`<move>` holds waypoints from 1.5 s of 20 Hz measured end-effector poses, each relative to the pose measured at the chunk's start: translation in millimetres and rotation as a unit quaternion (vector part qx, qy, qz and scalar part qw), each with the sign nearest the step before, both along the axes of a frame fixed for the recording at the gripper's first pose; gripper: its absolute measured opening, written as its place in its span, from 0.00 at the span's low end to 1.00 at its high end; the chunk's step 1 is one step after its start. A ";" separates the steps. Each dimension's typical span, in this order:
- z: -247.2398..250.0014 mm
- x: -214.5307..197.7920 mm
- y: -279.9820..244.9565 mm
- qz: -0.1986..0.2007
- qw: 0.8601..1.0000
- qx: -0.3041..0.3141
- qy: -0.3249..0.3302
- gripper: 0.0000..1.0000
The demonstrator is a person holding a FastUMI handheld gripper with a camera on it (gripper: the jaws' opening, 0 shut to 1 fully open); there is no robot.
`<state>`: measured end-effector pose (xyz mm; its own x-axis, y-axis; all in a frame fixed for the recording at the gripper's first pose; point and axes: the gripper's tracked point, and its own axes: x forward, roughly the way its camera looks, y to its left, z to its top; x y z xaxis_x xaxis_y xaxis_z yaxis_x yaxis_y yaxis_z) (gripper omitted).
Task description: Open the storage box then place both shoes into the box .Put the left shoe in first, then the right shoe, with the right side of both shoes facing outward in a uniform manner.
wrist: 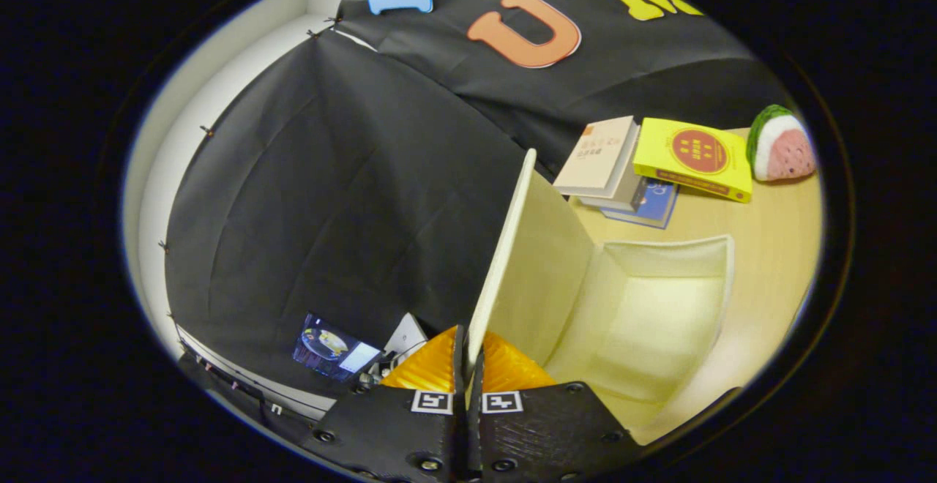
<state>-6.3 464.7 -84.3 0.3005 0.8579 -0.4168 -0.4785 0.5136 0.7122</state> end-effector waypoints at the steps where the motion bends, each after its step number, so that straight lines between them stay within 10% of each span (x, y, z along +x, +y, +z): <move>1: 2.3 0.6 14.0 0.002 1.000 -0.002 -0.003 0.00; 6: 1.7 8.5 71.1 0.024 0.996 -0.044 -0.073 0.17; 12: 2.8 14.7 75.1 0.007 0.985 -0.086 -0.149 0.92; 20: 27.8 44.2 -32.0 -0.118 0.951 -0.126 -0.257 0.95; 30: 15.4 34.0 -285.3 -0.261 0.904 -0.191 -0.281 0.96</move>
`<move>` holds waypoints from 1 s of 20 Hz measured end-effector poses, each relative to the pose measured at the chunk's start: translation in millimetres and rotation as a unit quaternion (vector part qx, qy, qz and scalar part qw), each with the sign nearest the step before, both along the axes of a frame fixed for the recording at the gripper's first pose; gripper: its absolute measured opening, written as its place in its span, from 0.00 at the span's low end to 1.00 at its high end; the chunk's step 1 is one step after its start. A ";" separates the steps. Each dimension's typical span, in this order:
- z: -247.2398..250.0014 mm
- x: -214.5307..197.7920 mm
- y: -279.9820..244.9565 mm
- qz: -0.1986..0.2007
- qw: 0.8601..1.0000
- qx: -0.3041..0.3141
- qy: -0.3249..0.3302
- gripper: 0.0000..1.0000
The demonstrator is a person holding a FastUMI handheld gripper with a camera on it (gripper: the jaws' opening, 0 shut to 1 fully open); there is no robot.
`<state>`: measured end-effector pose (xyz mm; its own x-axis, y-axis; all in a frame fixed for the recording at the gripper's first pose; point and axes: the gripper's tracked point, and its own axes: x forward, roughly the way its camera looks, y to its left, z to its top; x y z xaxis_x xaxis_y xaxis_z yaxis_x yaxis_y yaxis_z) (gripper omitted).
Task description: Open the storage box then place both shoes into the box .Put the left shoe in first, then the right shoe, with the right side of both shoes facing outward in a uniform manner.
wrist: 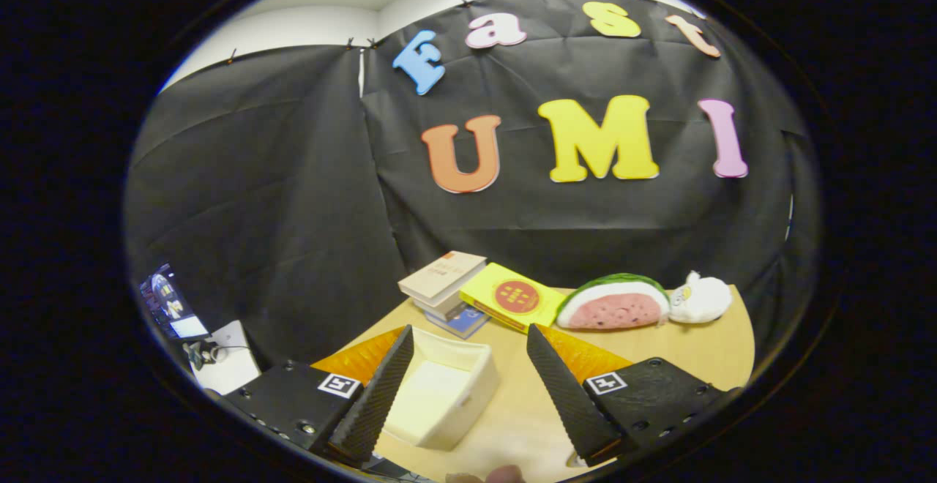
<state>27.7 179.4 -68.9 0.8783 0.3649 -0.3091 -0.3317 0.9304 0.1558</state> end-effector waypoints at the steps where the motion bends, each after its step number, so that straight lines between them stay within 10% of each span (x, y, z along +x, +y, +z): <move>1: -3.7 -1.6 -24.8 -0.014 1.000 -0.002 -0.002 0.96; 11: -119.1 -34.5 -203.1 -0.134 0.988 -0.030 0.070 0.96; 20: -268.0 -37.3 -206.7 -0.108 0.970 -0.063 0.210 0.96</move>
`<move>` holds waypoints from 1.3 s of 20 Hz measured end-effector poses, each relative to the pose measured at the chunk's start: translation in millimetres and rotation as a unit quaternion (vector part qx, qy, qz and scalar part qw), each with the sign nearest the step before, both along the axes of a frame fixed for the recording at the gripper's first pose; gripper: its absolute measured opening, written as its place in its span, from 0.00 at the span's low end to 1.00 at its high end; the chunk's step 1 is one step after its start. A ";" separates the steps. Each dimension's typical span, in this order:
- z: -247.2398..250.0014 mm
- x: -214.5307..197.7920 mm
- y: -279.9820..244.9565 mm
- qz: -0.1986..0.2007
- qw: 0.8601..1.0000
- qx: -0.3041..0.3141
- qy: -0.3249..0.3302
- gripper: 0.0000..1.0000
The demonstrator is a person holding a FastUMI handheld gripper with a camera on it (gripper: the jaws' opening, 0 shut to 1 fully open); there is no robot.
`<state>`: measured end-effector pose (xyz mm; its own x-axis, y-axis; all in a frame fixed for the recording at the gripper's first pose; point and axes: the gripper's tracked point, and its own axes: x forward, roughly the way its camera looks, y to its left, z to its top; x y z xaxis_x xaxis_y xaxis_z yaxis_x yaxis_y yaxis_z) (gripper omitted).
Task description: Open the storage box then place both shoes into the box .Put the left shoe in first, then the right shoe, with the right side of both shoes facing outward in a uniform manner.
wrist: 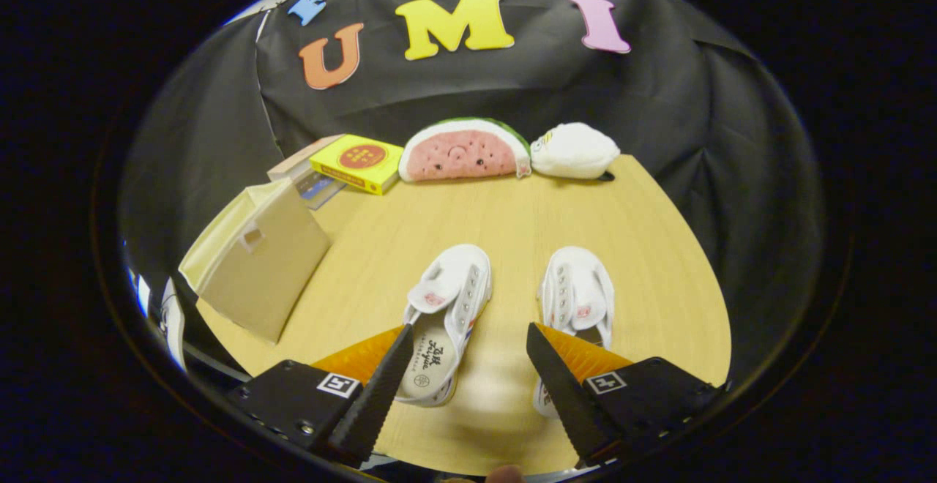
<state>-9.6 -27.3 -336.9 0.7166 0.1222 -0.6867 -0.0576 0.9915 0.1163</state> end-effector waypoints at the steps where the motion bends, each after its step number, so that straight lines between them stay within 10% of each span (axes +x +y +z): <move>1: -14.6 3.3 -0.2 0.003 1.000 -0.006 0.018 0.96; 8: -45.6 29.2 9.9 -0.020 0.998 0.022 0.061 0.91; 13: -59.9 41.3 21.1 -0.043 0.995 0.041 0.085 0.62; 19: -62.0 44.9 19.9 -0.082 0.988 0.051 0.117 0.02; 26: -31.1 36.4 35.8 -0.143 0.969 0.147 0.140 0.00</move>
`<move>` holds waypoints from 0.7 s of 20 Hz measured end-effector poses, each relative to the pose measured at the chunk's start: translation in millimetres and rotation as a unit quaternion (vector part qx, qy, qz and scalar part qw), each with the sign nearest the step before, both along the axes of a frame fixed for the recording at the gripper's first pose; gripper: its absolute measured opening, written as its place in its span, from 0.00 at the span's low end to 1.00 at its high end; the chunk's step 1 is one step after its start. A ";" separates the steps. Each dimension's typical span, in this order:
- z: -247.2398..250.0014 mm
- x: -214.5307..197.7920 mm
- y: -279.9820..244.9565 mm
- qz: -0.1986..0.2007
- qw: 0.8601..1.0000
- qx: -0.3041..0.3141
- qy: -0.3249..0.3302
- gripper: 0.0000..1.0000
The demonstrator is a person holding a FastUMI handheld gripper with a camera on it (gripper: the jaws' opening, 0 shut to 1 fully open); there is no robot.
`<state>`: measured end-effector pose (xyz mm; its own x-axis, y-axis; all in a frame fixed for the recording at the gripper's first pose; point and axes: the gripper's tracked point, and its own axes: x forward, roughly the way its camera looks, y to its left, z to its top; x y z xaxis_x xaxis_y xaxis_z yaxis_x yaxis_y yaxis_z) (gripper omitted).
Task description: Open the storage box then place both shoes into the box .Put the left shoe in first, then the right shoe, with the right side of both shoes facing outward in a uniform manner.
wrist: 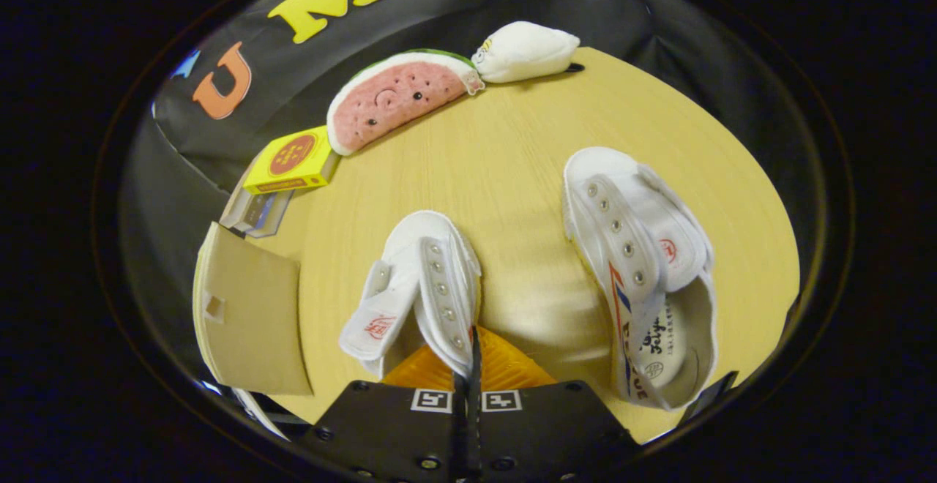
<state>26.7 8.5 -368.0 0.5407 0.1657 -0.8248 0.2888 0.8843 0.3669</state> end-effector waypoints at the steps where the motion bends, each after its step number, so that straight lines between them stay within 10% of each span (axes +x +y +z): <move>1: 8.0 -2.2 4.6 -0.004 1.000 0.003 -0.002 0.00; 14: 184.3 7.5 169.4 -0.011 0.989 0.135 -0.054 0.00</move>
